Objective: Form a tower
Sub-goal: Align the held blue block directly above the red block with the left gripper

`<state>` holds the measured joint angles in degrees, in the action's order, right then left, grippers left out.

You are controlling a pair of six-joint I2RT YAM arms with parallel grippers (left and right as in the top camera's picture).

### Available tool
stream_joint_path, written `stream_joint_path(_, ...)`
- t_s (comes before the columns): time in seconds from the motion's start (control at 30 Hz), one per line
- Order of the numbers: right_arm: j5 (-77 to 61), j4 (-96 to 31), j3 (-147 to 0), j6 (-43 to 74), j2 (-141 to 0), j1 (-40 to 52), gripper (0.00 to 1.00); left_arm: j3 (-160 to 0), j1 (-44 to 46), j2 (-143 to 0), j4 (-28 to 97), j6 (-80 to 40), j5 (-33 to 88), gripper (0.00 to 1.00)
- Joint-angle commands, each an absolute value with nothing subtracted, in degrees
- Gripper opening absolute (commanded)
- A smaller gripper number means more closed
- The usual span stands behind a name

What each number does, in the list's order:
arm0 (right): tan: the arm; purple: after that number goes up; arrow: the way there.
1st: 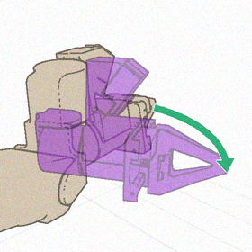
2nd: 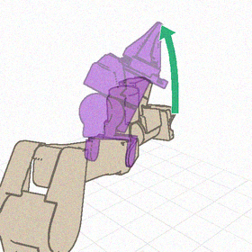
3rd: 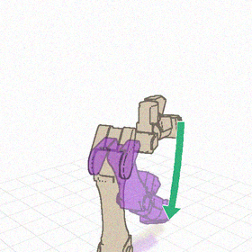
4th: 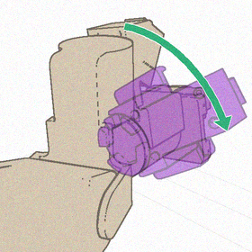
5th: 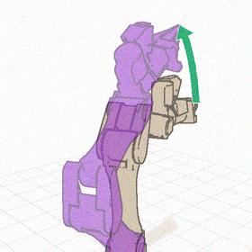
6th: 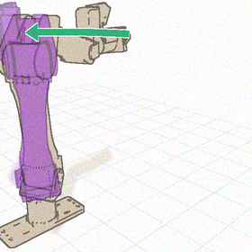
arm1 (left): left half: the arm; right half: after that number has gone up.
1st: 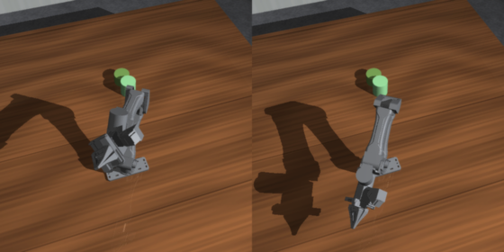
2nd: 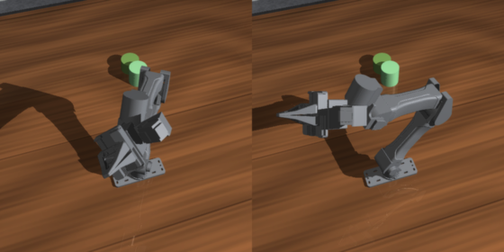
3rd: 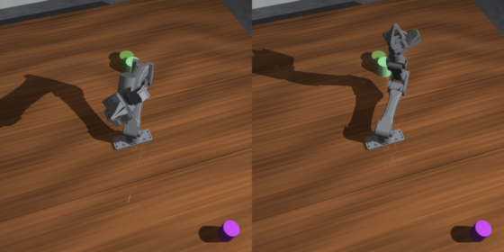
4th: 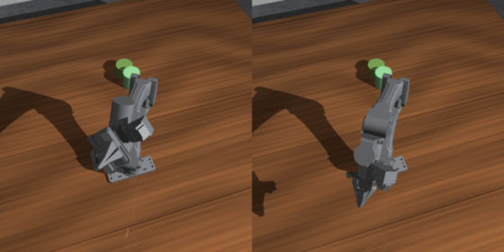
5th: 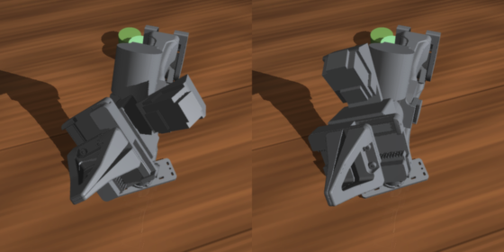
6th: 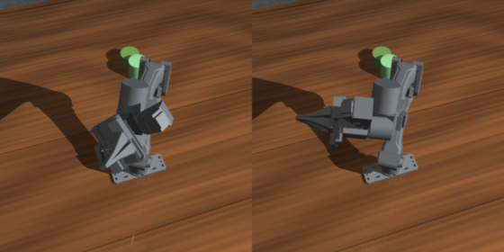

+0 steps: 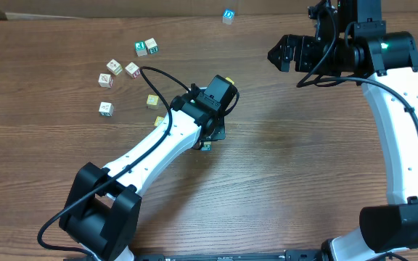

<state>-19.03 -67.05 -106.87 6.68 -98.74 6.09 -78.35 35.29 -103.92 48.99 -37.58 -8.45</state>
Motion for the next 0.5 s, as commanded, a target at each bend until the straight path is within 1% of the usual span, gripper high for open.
stream_joint_path(0.0,-18.68,-66.89,-107.57,6.63,-98.17,6.46,1.0,-77.93,35.7,-103.79,48.8,-38.39,-9.65,0.18)
stream_joint_path(0.47,-18.68,-66.89,-107.57,6.63,-98.17,6.46,1.0,-77.93,35.73,-103.79,49.36,-38.37,-9.61,0.17)
